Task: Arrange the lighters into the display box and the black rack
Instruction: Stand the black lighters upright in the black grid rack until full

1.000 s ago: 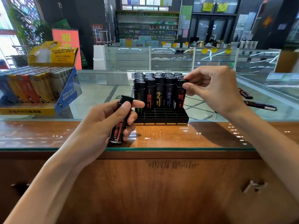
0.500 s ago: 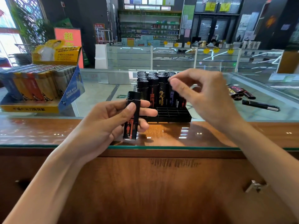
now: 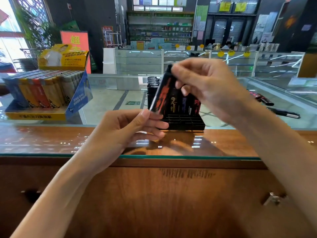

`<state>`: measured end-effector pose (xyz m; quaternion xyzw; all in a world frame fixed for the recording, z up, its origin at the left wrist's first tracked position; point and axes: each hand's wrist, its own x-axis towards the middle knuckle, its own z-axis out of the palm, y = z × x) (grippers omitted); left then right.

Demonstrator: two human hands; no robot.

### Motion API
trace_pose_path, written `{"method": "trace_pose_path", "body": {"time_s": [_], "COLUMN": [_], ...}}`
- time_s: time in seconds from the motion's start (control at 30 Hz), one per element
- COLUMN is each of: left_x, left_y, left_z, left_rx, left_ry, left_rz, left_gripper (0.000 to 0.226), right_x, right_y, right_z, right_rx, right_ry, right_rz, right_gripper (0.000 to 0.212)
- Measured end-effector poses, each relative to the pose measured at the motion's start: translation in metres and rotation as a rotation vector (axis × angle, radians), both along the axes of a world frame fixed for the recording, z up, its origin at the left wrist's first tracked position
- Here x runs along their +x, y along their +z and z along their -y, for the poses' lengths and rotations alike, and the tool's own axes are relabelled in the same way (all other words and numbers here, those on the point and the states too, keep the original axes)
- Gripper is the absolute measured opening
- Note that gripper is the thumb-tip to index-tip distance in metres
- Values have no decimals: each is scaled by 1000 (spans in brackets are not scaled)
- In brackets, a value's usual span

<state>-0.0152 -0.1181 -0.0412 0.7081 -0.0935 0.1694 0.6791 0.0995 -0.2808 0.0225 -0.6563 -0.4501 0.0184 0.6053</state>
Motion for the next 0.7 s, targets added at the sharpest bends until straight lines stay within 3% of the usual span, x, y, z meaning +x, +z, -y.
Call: {"method": "trace_pose_path", "body": {"time_s": [0.17, 0.33, 0.43, 0.7], "left_x": [-15, -20, -20, -21], "left_y": [-3, -8, -10, -10], "left_z": [-9, -31, -37, -42], "left_rx": [797, 1139, 1189, 1083], "left_ry": [282, 299, 269, 238], "left_rz": [336, 376, 334, 280], "left_gripper": [23, 35, 40, 35], "right_x": [23, 25, 25, 20], "right_y": [5, -9, -13, -16], "right_z": [11, -2, -10, -19], "right_rx": [21, -71, -118, -169], "right_ry": [-195, -323, -333, -291], "right_rz": [131, 315, 366, 388], "right_gripper": [5, 6, 13, 16]}}
